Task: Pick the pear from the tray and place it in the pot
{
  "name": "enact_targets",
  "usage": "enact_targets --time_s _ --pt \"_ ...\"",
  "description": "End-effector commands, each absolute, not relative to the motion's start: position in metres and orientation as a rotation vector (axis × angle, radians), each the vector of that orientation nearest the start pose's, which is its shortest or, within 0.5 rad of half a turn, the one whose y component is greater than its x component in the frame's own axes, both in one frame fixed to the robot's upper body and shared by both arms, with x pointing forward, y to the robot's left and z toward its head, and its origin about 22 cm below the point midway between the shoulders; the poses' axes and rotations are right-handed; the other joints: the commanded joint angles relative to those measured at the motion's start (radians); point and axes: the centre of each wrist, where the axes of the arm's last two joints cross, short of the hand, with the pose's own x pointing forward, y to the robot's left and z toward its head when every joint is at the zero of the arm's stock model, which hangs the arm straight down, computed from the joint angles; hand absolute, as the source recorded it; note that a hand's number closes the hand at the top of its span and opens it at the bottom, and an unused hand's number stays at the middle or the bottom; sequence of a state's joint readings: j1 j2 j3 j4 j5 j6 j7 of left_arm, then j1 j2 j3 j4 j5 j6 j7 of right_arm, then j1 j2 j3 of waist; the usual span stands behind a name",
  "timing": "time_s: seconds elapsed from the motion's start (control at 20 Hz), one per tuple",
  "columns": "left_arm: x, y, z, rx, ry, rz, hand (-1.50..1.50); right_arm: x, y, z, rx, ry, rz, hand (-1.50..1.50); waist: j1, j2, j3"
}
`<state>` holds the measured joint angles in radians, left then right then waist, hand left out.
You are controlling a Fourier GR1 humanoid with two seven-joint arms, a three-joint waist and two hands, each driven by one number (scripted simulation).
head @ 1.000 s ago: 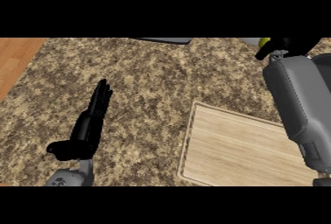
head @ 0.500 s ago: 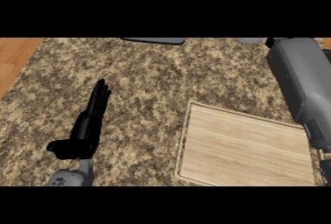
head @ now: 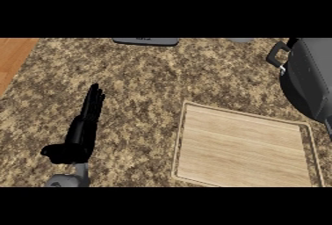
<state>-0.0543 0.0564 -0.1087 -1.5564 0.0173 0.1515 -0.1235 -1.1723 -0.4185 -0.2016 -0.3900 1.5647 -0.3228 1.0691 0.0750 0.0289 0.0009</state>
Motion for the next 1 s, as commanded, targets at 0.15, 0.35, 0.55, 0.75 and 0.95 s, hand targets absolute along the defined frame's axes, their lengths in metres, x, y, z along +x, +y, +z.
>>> enact_targets --time_s 0.15,0.35,0.55,0.75,0.95 --pt "0.251 0.217 0.012 0.077 -1.734 -0.007 0.00 0.453 -0.335 0.151 -1.843 -0.517 0.023 1.50 -0.026 -0.007 0.001" --pt "0.246 0.206 0.015 0.073 -1.720 0.014 0.00 0.440 -0.348 0.116 -1.788 -0.548 0.006 1.50 -0.029 -0.011 0.002" --pt "0.248 0.215 0.011 0.079 -1.718 0.027 0.00 0.428 -0.380 0.111 -1.684 -0.527 0.031 1.50 -0.029 -0.009 0.002" --pt "0.256 0.236 0.005 0.081 -1.718 0.008 0.00 0.417 -0.394 0.096 -1.599 -0.476 0.029 1.50 -0.037 -0.009 0.001" --pt "0.247 0.222 0.013 0.064 -1.721 0.003 0.00 0.407 -0.406 0.084 -1.503 -0.418 -0.062 1.50 -0.031 -0.011 0.003"
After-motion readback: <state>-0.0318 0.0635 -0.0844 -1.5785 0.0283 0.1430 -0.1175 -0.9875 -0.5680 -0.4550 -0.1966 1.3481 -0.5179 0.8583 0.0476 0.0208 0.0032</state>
